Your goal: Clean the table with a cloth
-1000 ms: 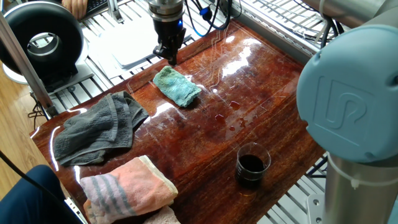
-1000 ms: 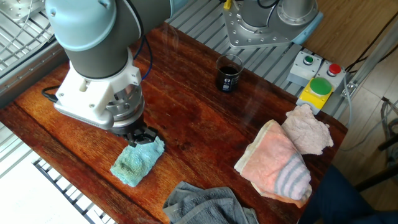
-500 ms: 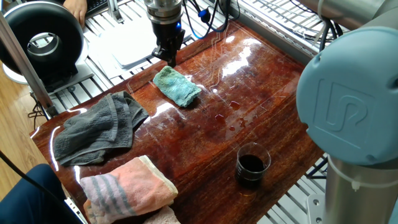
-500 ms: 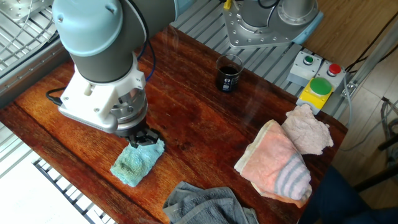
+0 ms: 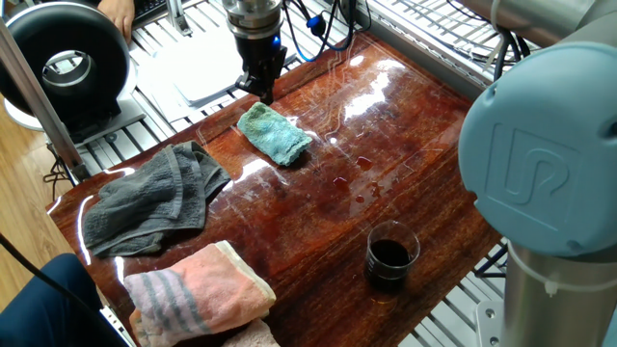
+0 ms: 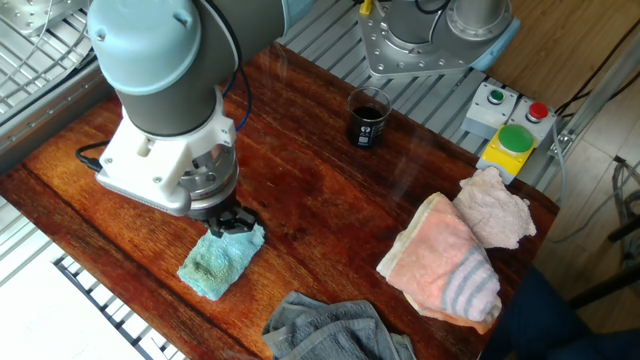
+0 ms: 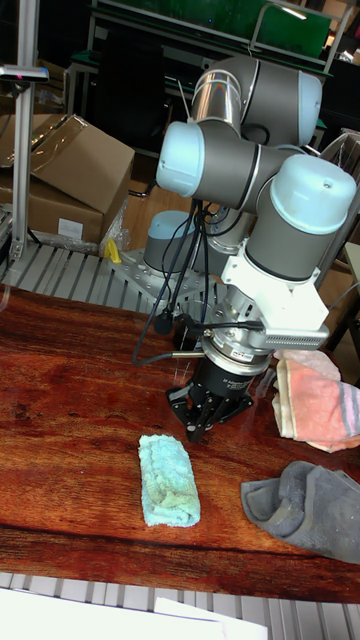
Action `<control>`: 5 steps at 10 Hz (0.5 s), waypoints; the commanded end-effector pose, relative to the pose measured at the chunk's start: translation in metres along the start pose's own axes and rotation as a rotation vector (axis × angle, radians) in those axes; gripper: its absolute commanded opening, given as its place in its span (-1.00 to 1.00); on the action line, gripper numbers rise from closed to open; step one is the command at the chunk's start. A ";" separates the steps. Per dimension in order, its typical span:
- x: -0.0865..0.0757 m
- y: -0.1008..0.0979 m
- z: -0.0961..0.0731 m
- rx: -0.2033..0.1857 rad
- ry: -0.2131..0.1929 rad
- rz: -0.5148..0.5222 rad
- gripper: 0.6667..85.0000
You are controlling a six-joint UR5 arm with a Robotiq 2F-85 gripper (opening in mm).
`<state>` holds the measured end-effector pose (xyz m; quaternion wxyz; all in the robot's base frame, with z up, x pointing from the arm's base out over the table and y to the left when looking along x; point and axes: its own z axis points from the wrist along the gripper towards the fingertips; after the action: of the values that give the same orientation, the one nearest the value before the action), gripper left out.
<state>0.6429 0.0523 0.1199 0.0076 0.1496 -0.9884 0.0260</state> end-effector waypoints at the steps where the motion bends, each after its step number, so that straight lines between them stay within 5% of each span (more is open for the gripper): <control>1: -0.001 0.002 -0.001 -0.011 -0.003 0.004 -0.98; 5: 0.000 -0.001 -0.002 -0.011 -0.003 0.008 -0.98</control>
<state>0.6426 0.0504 0.1199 0.0077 0.1483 -0.9886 0.0261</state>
